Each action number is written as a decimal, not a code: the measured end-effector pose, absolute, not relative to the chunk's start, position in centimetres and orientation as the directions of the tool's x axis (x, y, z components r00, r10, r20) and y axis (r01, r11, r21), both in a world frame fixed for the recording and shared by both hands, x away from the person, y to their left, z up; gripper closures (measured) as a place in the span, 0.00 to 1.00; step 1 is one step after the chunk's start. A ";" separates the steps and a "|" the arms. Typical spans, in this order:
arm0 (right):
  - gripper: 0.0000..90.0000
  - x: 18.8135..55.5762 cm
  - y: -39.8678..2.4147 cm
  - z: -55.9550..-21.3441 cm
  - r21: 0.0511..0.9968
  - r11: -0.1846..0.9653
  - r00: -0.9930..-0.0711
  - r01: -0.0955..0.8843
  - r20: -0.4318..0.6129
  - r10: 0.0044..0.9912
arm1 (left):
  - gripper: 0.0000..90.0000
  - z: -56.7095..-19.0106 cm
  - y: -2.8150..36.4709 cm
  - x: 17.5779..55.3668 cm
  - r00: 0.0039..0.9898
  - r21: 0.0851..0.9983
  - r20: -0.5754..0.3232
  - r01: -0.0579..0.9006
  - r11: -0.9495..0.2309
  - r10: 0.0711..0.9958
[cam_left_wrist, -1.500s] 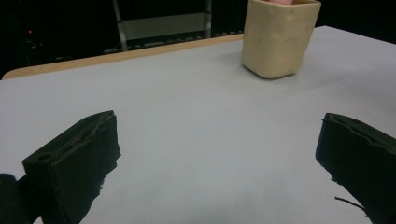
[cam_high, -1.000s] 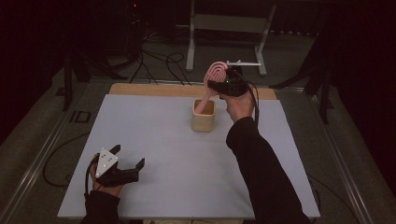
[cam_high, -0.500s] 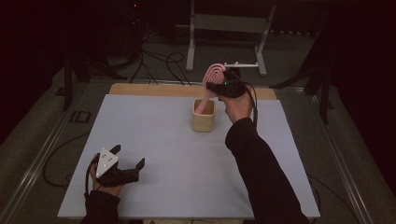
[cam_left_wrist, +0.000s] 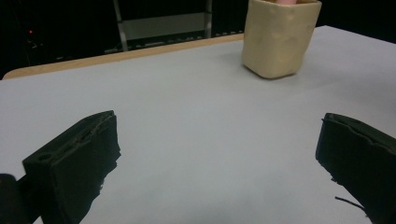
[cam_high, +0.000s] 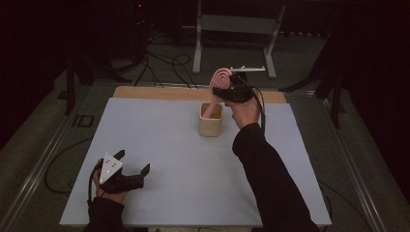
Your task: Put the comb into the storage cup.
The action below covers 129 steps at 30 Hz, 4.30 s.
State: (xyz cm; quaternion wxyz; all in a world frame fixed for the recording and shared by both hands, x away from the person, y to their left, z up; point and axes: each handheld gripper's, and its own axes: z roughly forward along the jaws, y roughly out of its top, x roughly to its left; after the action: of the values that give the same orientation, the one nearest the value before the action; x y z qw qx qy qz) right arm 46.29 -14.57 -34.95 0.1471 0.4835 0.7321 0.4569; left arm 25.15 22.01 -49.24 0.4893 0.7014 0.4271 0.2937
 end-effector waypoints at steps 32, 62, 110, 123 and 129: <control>0.71 46.2 -13.7 -36.4 0.799 0.140 -0.483 0.584 0.205 0.851 | 0.00 -49.2 22.1 25.1 0.460 0.938 0.000 0.307 -0.160 0.888; 0.70 46.3 -13.0 -37.5 0.786 0.161 -0.484 0.597 0.192 0.854 | 0.00 -49.2 22.0 25.1 0.459 0.939 -0.004 0.308 -0.154 0.888; 0.69 46.7 -12.7 -39.6 0.761 0.155 -0.470 0.630 0.215 0.856 | 0.00 -49.2 22.0 25.1 0.461 0.938 -0.003 0.308 -0.157 0.887; 0.69 46.9 -12.9 -40.2 0.753 0.135 -0.458 0.644 0.238 0.857 | 0.00 -49.2 22.0 25.1 0.461 0.938 -0.004 0.308 -0.156 0.887; 0.69 47.0 -12.9 -40.3 0.751 0.125 -0.454 0.648 0.250 0.855 | 0.00 -49.2 21.9 25.1 0.463 0.938 -0.003 0.308 -0.158 0.887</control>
State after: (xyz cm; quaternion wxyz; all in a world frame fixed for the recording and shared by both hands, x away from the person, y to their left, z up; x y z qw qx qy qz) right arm 47.02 -12.93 -40.32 0.1223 0.5081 0.7398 0.4237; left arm 25.15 21.94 -49.25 0.4896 0.7012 0.4259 0.2955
